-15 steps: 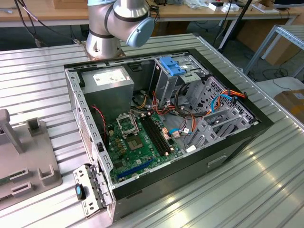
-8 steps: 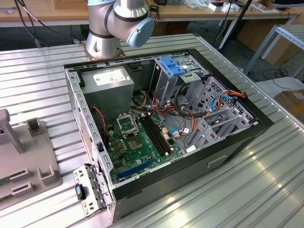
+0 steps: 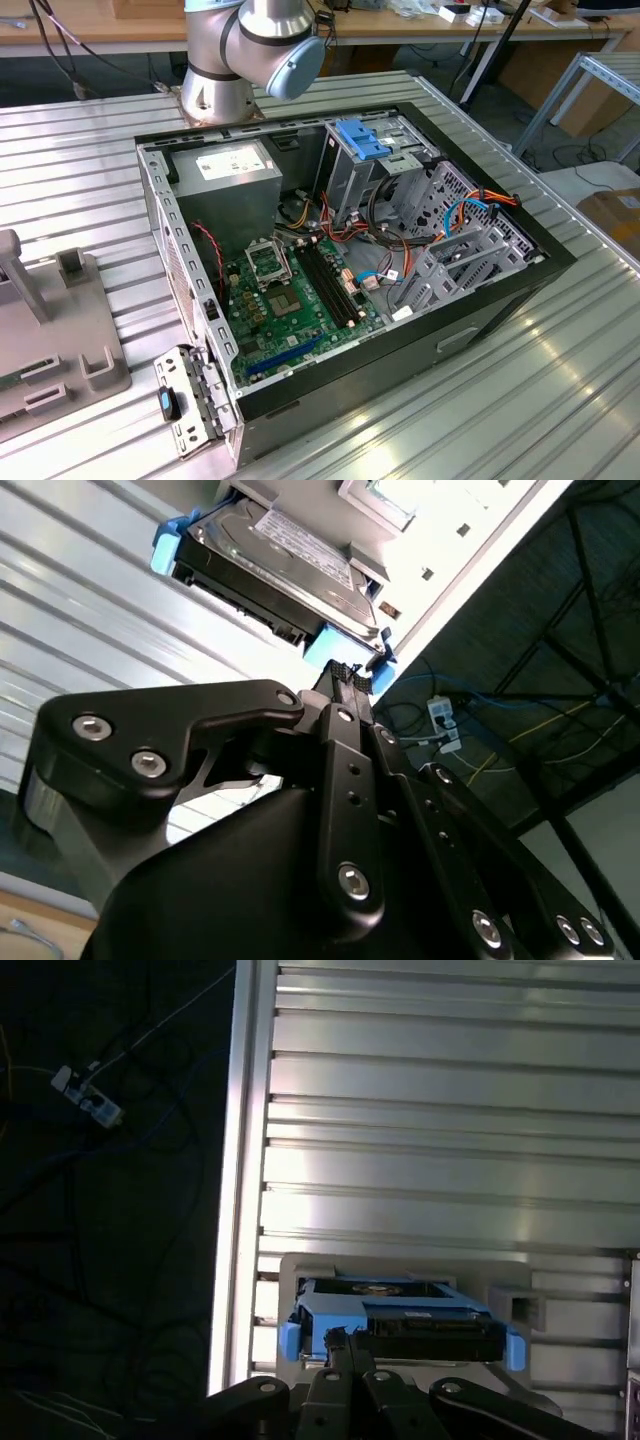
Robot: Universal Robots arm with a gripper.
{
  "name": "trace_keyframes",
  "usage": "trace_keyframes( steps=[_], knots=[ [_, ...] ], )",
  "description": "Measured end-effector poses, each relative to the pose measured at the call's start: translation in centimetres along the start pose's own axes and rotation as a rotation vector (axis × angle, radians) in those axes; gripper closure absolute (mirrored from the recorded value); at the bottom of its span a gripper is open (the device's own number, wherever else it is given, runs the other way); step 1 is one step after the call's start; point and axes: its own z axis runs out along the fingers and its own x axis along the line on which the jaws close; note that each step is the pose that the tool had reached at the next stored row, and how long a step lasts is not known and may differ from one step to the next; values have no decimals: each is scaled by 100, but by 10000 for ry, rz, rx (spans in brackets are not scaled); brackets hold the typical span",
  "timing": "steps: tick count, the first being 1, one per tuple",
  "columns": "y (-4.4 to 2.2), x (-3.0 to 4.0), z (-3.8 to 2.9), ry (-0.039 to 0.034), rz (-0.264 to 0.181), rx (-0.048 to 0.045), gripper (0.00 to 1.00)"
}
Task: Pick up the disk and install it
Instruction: 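Pick up the disk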
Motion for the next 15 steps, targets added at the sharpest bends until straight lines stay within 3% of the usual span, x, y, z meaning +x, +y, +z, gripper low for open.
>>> trace_keyframes(
  steps=[11,15],
  knots=[
    [0,0,8,111,-2699,39,89],
    [0,0,10,144,-3457,49,89]
  ],
)
